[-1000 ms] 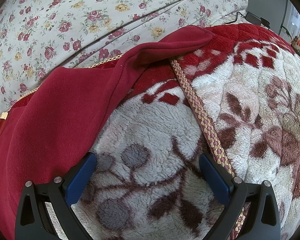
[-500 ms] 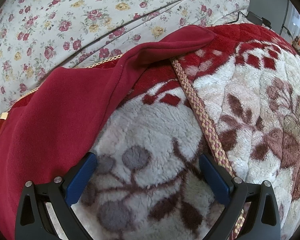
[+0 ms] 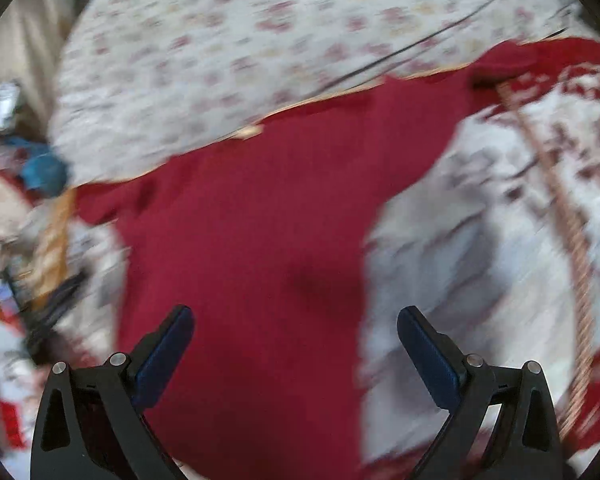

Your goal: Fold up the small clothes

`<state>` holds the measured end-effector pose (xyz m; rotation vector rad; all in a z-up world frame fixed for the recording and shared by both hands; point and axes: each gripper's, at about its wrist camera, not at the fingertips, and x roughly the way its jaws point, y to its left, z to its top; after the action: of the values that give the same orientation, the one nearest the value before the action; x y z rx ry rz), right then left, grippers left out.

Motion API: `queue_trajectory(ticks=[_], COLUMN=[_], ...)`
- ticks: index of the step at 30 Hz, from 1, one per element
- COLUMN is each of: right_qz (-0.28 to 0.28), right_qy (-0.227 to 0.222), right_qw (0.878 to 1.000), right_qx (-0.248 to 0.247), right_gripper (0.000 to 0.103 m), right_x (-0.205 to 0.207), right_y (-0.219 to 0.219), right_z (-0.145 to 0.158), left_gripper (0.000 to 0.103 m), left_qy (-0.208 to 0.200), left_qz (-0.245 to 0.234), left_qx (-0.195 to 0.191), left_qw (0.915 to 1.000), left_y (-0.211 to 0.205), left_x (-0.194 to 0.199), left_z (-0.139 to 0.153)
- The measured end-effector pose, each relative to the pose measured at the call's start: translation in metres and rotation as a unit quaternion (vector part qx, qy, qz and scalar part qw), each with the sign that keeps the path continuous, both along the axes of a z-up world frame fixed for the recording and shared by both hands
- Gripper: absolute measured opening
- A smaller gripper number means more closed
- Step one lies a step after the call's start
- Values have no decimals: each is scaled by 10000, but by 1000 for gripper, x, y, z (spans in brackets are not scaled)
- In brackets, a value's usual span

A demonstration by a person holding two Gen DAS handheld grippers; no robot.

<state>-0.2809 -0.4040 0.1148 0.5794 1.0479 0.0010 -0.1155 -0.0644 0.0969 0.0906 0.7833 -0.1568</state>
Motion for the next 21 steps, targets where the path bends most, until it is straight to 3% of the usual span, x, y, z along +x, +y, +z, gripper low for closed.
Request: queue_trajectory(ticks=[6, 10, 16, 21], right_qz=[824, 1102, 518, 141], right_qy=[-531, -945, -1544, -1654], right_qw=[9951, 9891, 9754, 9662], right_qx=[-125, -250, -1482, -1971], right_gripper=[103, 103, 103, 103], right_x=[-14, -6, 26, 65], right_y=[75, 109, 125, 119], right_z=[61, 93, 108, 94], left_gripper=[103, 103, 103, 103], left_qy=[-79, 118, 25, -160], left_qz=[-2, 196, 154, -39], left_qx=[-158, -386, -563, -593], left_qw=[9998, 9990, 9983, 9981], left_y=[1, 3, -3, -20], left_x=[-8, -9, -9, -3], left_z=[8, 14, 40, 54])
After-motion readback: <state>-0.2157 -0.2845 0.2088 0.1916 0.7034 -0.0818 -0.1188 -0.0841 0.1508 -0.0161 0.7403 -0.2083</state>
